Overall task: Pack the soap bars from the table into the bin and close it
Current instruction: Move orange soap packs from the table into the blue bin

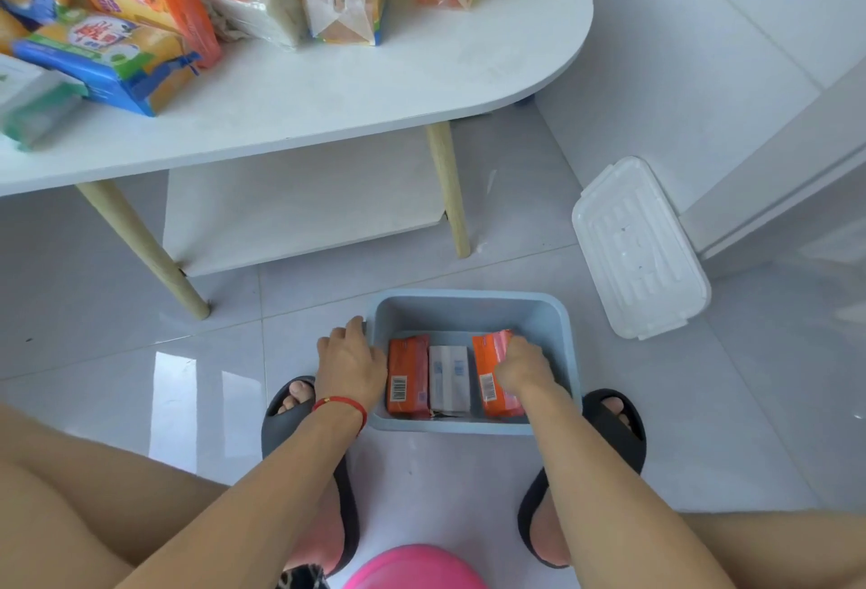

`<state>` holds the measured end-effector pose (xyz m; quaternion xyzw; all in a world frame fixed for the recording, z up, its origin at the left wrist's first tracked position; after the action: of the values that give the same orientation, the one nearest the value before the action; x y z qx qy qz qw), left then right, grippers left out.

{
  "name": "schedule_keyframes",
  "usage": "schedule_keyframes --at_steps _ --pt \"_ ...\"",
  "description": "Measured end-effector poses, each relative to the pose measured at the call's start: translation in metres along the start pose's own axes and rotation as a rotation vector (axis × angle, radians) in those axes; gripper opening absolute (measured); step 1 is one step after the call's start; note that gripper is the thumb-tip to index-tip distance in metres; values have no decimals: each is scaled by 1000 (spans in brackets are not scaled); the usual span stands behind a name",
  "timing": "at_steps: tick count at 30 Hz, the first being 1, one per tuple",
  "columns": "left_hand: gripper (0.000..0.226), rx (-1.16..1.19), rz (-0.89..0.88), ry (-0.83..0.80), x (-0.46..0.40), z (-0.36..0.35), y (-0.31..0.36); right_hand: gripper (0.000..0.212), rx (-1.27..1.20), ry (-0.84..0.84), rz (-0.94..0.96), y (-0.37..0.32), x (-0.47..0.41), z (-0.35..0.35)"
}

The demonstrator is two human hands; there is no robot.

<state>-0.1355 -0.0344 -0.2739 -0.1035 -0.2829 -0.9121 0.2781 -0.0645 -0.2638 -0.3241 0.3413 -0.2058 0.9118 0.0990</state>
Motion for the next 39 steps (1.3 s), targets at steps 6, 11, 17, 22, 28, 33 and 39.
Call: schedule_keyframes --at_steps 6,11,17,22,28,33,39 --pt "43 -31 73 -8 4 -4 -6 28 19 -95 -79 4 -1 -29" --pt "43 77 113 -43 1 0 -6 31 25 -243 -55 -1 -2 -33" --pt "46 88 108 -81 4 2 -2 24 271 -281 9 -5 1 -35" --pt "53 121 91 -143 8 3 -2 52 491 34 238 -36 11 -35" --pt "56 170 104 -191 8 3 -9 83 445 -209 417 -61 9 -76" --pt "54 159 100 -182 7 2 -11 81 435 -161 404 -58 6 -83" --pt "52 175 109 -183 5 -1 -13 83 474 -168 415 -66 4 -70"
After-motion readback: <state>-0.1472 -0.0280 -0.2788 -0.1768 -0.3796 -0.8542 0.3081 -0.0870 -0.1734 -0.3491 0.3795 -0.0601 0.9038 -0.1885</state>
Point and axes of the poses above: each hand's wrist, its own x-axis away from the middle knuckle, its own z-axis out of the back of the hand, y = z × x, the point moved 2 cm from there along -x, towards the middle knuckle
